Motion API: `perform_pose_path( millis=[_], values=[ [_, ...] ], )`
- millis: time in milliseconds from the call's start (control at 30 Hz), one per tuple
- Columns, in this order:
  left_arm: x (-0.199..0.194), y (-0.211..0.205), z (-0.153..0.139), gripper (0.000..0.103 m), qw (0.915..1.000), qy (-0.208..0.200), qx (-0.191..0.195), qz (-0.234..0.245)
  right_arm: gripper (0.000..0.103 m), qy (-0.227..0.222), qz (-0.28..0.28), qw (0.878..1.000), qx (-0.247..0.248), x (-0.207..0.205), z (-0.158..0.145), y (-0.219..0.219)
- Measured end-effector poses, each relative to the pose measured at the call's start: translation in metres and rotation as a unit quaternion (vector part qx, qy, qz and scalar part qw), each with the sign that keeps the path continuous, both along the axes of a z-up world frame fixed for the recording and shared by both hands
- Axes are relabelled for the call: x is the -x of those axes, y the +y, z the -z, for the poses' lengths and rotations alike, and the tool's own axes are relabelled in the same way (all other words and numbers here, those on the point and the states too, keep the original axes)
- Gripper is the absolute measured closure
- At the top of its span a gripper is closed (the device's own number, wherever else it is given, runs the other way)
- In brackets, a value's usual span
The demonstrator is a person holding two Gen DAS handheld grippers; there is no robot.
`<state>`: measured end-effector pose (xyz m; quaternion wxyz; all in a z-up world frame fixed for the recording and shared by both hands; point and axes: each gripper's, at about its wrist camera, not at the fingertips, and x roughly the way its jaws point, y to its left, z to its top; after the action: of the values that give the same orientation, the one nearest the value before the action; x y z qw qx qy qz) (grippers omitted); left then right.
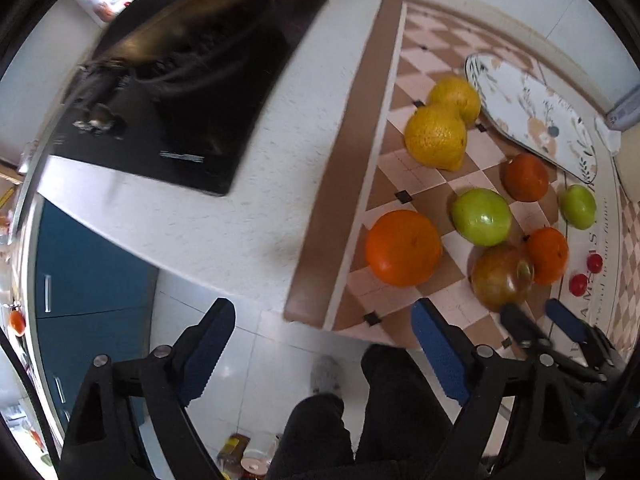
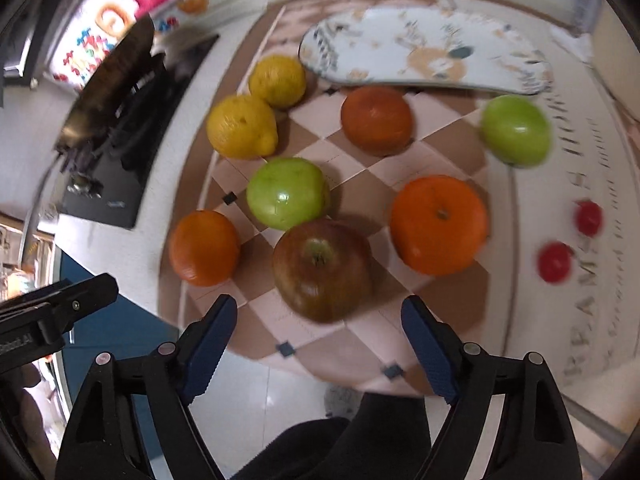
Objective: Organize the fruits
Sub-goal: 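Grasp the dark red apple with the right tool while the left tool grasps an orange, then place the apple on the floral plate with the right tool while the left places the orange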
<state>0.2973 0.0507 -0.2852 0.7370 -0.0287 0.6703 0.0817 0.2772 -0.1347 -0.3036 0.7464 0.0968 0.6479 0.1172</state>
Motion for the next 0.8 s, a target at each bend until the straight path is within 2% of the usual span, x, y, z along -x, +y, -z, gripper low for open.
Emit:
perform_pose_path(
  millis=[100,167,333,533,567,600,633,800],
  values=[
    [-0.020,-0.003,0.016,0.013,0.9994,0.023,0.024,-0.002,0.032,0.024,-0.011,1.000,-0.002,-0.011,0.023,0.011],
    [-0.031,-0.007,0.025,0.013,0.9988,0.034,0.035,-0.002,0.037,0.022,-0.015,1.000,0.008,-0.016,0.032,0.013],
    [-0.046,-0.027,0.043,0.013,0.9966,0.058,0.052,0.027,0.037,0.037,-0.026,0.999,0.010,-0.011,0.036,0.004],
    [-0.051,-0.048,0.069,0.014,0.9929,0.087,0.046,0.068,0.036,0.049,-0.023,0.999,0.005,-0.009,0.040,0.000],
    [-0.051,-0.051,0.071,0.018,0.9925,0.086,0.048,0.074,0.036,0.050,-0.022,0.999,0.005,-0.007,0.038,-0.002],
    [-0.051,-0.053,0.072,0.037,0.9922,0.086,0.046,0.078,0.036,0.049,-0.022,0.999,0.006,-0.007,0.039,-0.001],
    [-0.051,-0.054,0.074,0.040,0.9920,0.088,0.037,0.082,0.036,0.048,-0.023,0.999,0.008,-0.007,0.040,0.000],
    [-0.042,-0.059,0.073,0.040,0.9925,0.073,0.028,0.093,0.036,0.047,-0.029,0.998,0.011,-0.006,0.039,0.000]
  ],
)
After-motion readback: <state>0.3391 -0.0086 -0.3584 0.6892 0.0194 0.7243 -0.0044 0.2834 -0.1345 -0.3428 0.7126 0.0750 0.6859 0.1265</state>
